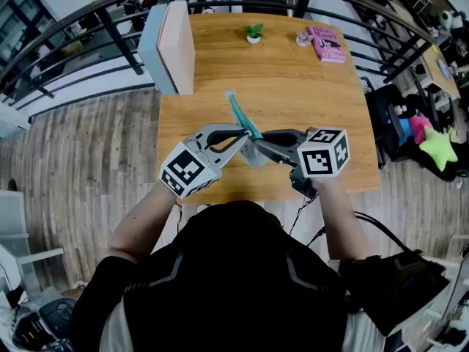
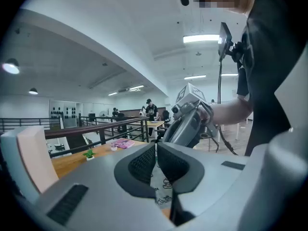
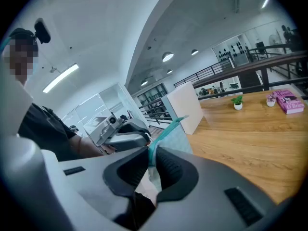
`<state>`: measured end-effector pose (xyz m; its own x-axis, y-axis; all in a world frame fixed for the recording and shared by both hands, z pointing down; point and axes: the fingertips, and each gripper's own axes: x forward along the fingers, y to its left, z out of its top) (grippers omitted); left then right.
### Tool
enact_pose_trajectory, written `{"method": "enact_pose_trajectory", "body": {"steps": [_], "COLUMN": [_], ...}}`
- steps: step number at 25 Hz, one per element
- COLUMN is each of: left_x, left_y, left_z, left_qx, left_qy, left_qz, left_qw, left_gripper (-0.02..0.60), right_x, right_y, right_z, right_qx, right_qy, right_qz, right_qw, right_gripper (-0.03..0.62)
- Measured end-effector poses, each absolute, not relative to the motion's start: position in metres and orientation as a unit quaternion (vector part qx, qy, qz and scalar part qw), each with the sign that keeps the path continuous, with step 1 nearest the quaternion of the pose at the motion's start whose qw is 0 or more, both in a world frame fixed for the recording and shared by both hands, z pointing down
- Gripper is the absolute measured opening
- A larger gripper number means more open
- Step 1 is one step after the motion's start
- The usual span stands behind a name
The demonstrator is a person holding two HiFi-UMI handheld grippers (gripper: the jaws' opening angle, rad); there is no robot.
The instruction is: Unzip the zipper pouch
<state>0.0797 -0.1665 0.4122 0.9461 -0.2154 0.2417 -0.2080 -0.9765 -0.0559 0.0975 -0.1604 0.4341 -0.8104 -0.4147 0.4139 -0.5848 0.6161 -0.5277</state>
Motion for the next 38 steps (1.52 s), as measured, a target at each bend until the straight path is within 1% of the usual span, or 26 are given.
{"method": "enact_pose_trajectory", "body": {"steps": [6, 11, 18, 21, 33, 38], "left_x": [0.083, 0.077, 0.066, 0.063, 0.05, 0.049], "left_y": [-0.167, -0.176, -0.196, -0.198, -0.217, -0.218], "left_z": [0.42, 0.421, 0.431, 0.429, 0.441, 0.446], "left_qx": [-0.985, -0.983, -0.971, -0.971, -0.959, -0.953], "left_qy": [0.102, 0.129, 0.182, 0.178, 0.218, 0.229], "left_qz": [-0.138, -0.131, -0.14, -0.146, -0.17, -0.192], "left_qw": [0.006, -0.03, -0.069, -0.065, -0.068, -0.051], "left_gripper": [0.035, 0.032, 0.029, 0.029, 0.029, 0.029], "right_x": [0.098, 0.097, 0.099, 0.1, 0.106, 0.108], "right_y": [-0.162, -0.166, -0.169, -0.17, -0.179, -0.181], "right_z": [0.44, 0.443, 0.452, 0.454, 0.463, 0.467], "right_qx": [0.273, 0.275, 0.274, 0.27, 0.276, 0.272], "right_qy": [-0.892, -0.892, -0.888, -0.888, -0.882, -0.881], "right_qz": [0.331, 0.333, 0.333, 0.343, 0.345, 0.349], "right_qw": [0.142, 0.136, 0.157, 0.148, 0.164, 0.169], "right_gripper": [0.058, 0.057, 0.054, 0.054, 0.054, 0.054]}}
